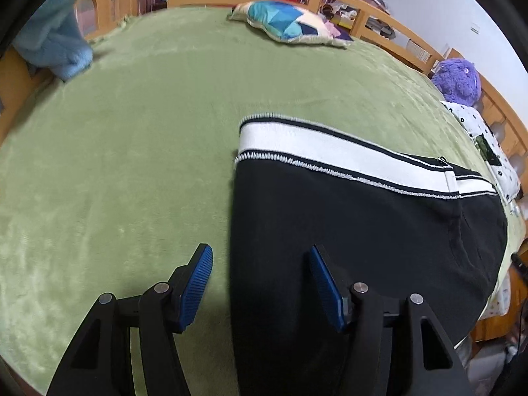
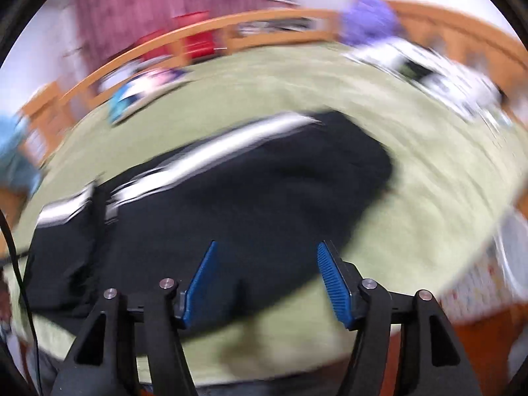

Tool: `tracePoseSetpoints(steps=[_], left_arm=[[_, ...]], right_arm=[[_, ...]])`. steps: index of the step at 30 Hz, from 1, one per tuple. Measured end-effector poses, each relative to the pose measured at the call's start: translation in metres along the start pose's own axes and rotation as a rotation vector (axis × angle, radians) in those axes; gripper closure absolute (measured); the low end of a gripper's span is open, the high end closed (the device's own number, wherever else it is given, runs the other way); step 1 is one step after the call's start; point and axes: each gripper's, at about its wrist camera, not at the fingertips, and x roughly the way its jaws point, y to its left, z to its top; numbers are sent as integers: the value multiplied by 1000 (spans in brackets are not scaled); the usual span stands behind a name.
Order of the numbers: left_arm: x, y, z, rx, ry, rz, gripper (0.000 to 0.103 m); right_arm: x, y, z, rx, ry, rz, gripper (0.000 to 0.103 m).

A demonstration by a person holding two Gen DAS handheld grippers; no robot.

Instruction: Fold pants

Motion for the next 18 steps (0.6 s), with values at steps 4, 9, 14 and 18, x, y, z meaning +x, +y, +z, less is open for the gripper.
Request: tracePoseSetpoints(steps=[4, 9, 14, 18], left_arm=[[13, -1, 5, 16, 18, -17, 44], [31, -3, 12, 49, 42, -41, 42], [43, 3, 25, 38, 55, -116, 41], [54, 5, 35, 28, 66, -166, 42]], right_arm=[[21, -45, 2, 158, 22, 20, 41], [67, -61, 12, 216, 30, 97, 39], [110, -82, 29, 309, 17, 183, 34], [127, -83, 43, 350, 23, 211, 32]])
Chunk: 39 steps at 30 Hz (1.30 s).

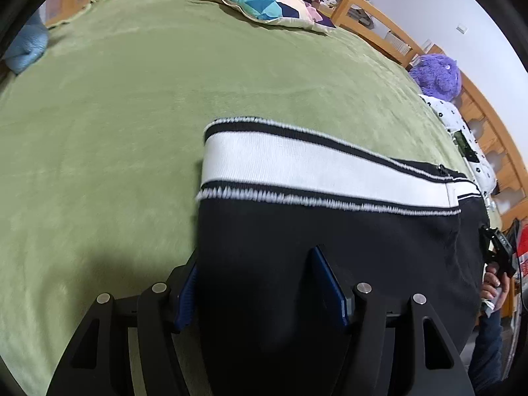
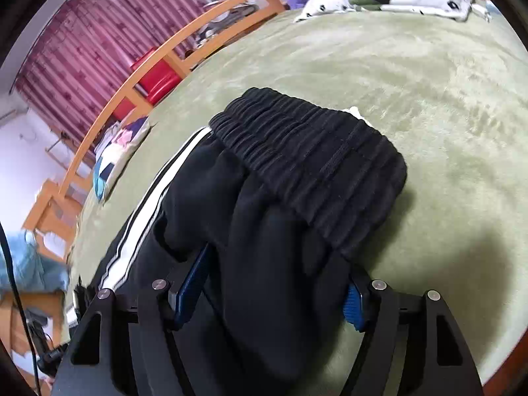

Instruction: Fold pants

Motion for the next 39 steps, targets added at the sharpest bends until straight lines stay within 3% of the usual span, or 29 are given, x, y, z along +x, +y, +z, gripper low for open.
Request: tracePoseSetpoints(steps=[1, 2, 3, 4, 5, 9, 16, 19, 23, 26, 28, 30, 33, 34, 36, 39], left_arm=[[2, -1, 2, 3, 0, -5, 43], [3, -4, 4, 15, 0, -8, 51], [4, -7, 5, 25, -1, -8, 57], [3, -9, 6, 34, -4, -13, 73], [-1, -12, 6, 53, -17, -21, 82], [-31, -21, 9, 80, -72, -37, 91], [-95, -10, 31, 87, -130, -136, 91], [-127, -1, 41, 145, -196, -31, 91], [-164, 41, 64, 113, -229, 66, 91], [-172, 77, 75, 81, -221, 145, 90], [-158, 91, 77, 82, -200, 202, 87], [-140, 100, 76, 73, -172, 252, 82], [-107, 118, 66, 20, -116, 389, 74], [-102, 123, 60, 4, -104, 402, 72], [-102, 129, 48, -14, -106, 380, 70], [-114, 132, 34, -31, -128, 369, 59]], right_arm=[[2, 3, 1, -10, 1, -10, 38], [4, 7, 1, -34, 6, -30, 43], [6, 11, 1, -50, 14, -38, 55], [5, 13, 1, -54, 16, -44, 69], [2, 16, 0, -43, 13, -30, 74], [-27, 51, -2, -87, -56, -83, 82], [-91, 168, 10, -208, -215, -4, 84], [-105, 215, 11, -238, -242, 82, 84], [-100, 252, -2, -237, -207, 203, 84], [-80, 273, -21, -262, -165, 238, 84], [-55, 274, -32, -267, -115, 233, 81], [-14, 261, -40, -249, -11, 214, 79], [36, 229, -54, -213, 103, 66, 72], [45, 214, -59, -195, 147, 19, 69], [48, 193, -67, -157, 208, 23, 67], [24, 180, -79, -214, 183, -35, 60]])
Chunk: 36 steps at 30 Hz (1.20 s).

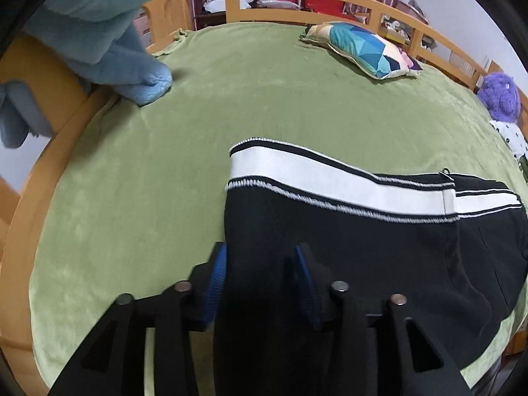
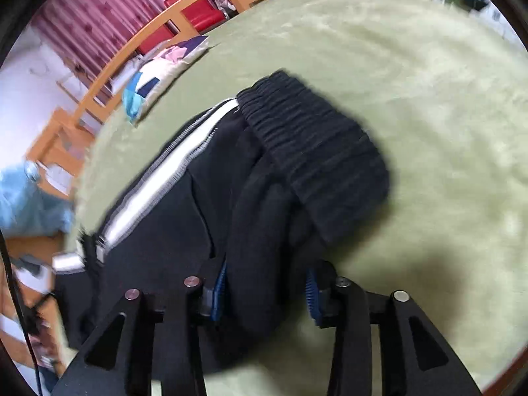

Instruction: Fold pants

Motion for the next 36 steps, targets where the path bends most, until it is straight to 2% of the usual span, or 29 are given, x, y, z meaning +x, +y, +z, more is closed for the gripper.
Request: tracePoseSetpoints(steps=[2, 6, 11, 17, 22, 27, 31, 36], left_arm=[[-13, 2, -11, -14, -33, -22, 47], [-29, -12, -35, -2, -52, -50, 44], [-28, -24, -64, -31, -25, -111, 44], [-24, -35, -90, -37, -5, -116, 44], [-29, -37, -96, -54, -9, -128, 44], [-30, -38, -99, -83, -6, -127, 44], [-24, -37, -103, -113, 4, -132, 44], [-23, -35, -106, -122, 2, -140, 43]], right_arm=[[-22, 5, -9, -62, -38, -67, 60], [-65, 25, -17, -159, -121, -130, 60], [-90, 72, -30, -263, -167, -86, 60], [-78, 144, -55, -408, -172, -42, 60], [-56, 189, -78, -476, -139, -3, 60], [-36, 213, -92, -469, -81, 40, 60], [-17, 229, -104, -449, 6, 125, 64], [4, 257, -132, -522, 57, 155, 64]])
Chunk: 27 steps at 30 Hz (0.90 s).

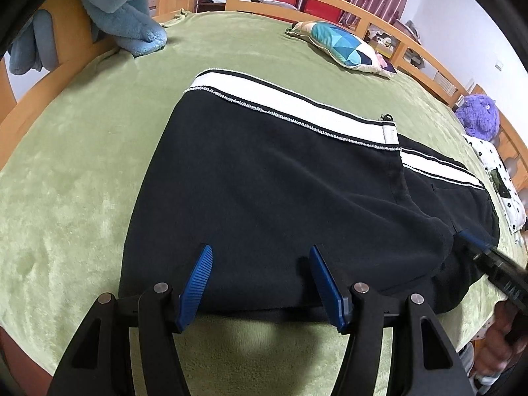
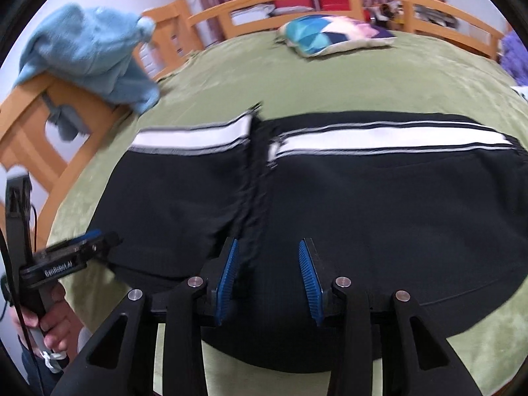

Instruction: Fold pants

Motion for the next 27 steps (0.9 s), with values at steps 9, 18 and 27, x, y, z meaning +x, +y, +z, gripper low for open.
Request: tracePoseSetpoints(steps=[9, 18, 27], left_arm=[[5, -3, -3, 1, 14, 1, 35], [8, -7, -11, -4, 2, 7, 26], [13, -12, -13, -5, -6, 21, 22]], right_arm=[[26, 17, -19, -45, 48, -66, 66], [25, 19, -24, -62, 48, -75, 66], [24, 14, -27, -36, 41, -58, 67]])
